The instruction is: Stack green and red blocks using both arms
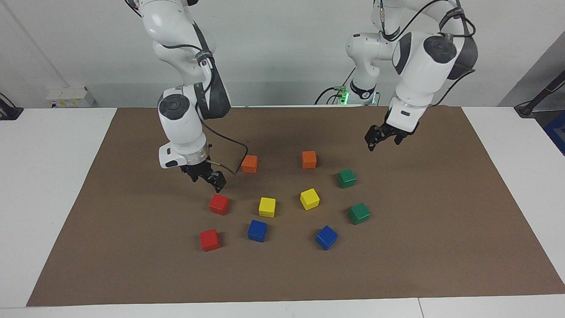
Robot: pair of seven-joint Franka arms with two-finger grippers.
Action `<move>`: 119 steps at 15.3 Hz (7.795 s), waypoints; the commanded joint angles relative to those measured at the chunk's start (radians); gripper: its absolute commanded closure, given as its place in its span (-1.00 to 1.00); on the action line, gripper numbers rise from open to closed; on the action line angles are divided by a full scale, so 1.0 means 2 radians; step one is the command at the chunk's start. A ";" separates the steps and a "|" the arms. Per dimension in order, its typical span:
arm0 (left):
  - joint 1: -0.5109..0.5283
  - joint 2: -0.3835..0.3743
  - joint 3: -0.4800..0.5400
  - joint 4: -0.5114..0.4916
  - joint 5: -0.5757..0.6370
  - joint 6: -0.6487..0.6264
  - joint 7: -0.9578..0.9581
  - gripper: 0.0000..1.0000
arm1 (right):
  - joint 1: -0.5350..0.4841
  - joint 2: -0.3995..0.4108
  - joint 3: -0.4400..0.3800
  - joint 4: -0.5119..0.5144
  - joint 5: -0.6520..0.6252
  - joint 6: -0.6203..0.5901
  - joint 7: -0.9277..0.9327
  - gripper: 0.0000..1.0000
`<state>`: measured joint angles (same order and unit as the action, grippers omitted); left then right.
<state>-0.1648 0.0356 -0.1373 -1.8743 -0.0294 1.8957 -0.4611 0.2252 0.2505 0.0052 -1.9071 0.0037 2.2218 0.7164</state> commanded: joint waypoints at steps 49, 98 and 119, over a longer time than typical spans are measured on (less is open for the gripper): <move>0.108 0.139 0.012 0.095 0.002 0.044 0.126 -1.00 | -0.134 0.068 -0.003 -0.019 -0.006 0.090 -0.380 1.00; 0.144 0.206 0.010 0.061 0.051 0.171 0.175 1.00 | -0.023 0.271 0.015 0.333 -0.033 -0.041 -0.330 -0.64; 0.188 0.090 0.012 -0.042 -0.004 0.103 0.260 1.00 | -0.060 0.203 0.010 0.315 -0.046 -0.156 -0.381 1.00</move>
<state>0.2074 0.2596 -0.1147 -1.9152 -0.0164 2.0869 0.0489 0.1606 0.7506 0.0132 -1.2262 -0.0787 1.9891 0.0091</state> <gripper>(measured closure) 0.449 0.454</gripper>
